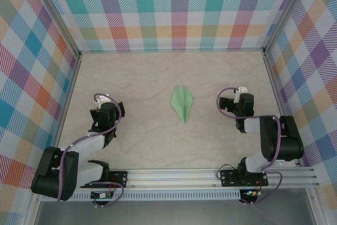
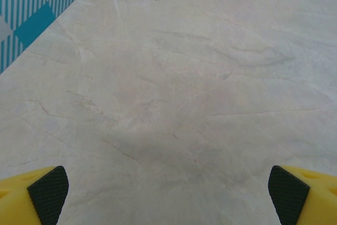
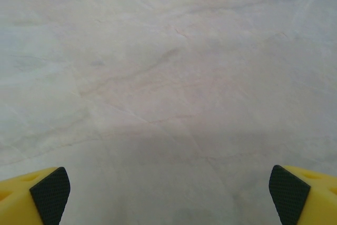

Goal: Fold a paper plane with a square sheet of paper (pick it up from the middle)
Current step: Reset both arms

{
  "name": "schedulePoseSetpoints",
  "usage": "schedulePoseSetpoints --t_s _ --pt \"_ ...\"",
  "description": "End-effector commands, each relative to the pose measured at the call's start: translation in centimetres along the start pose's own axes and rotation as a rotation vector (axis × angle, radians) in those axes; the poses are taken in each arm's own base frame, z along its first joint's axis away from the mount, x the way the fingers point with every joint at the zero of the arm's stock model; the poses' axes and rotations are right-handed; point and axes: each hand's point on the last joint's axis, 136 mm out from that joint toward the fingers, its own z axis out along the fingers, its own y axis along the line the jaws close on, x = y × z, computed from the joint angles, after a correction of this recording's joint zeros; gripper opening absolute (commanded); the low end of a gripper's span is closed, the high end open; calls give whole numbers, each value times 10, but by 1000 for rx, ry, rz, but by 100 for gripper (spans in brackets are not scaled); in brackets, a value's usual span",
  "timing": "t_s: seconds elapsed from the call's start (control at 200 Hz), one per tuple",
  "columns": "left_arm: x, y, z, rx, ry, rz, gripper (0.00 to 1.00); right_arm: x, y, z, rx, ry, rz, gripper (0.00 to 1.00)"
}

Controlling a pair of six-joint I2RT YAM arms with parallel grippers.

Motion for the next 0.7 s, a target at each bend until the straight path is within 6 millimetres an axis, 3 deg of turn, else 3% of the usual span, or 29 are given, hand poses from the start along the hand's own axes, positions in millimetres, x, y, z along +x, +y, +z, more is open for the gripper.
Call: schedulePoseSetpoints --t_s 0.0,0.22,0.355,0.38,0.485,0.695 --pt "-30 -14 8 101 -121 -53 100 -32 16 -2 -83 -120 -32 100" --pt "-34 -37 29 208 -122 38 99 -32 15 -2 -78 -120 -31 100" --pt "-10 -51 44 287 -92 68 99 -32 15 -2 -76 -121 -29 100" --pt "-13 -54 47 298 -105 72 98 -32 14 -2 -75 -120 -29 100" --pt "-11 -45 57 267 -32 37 98 -33 14 -2 -74 -122 -29 100" --pt "-12 -46 57 264 -33 43 100 -32 15 -2 -78 -121 -30 100"
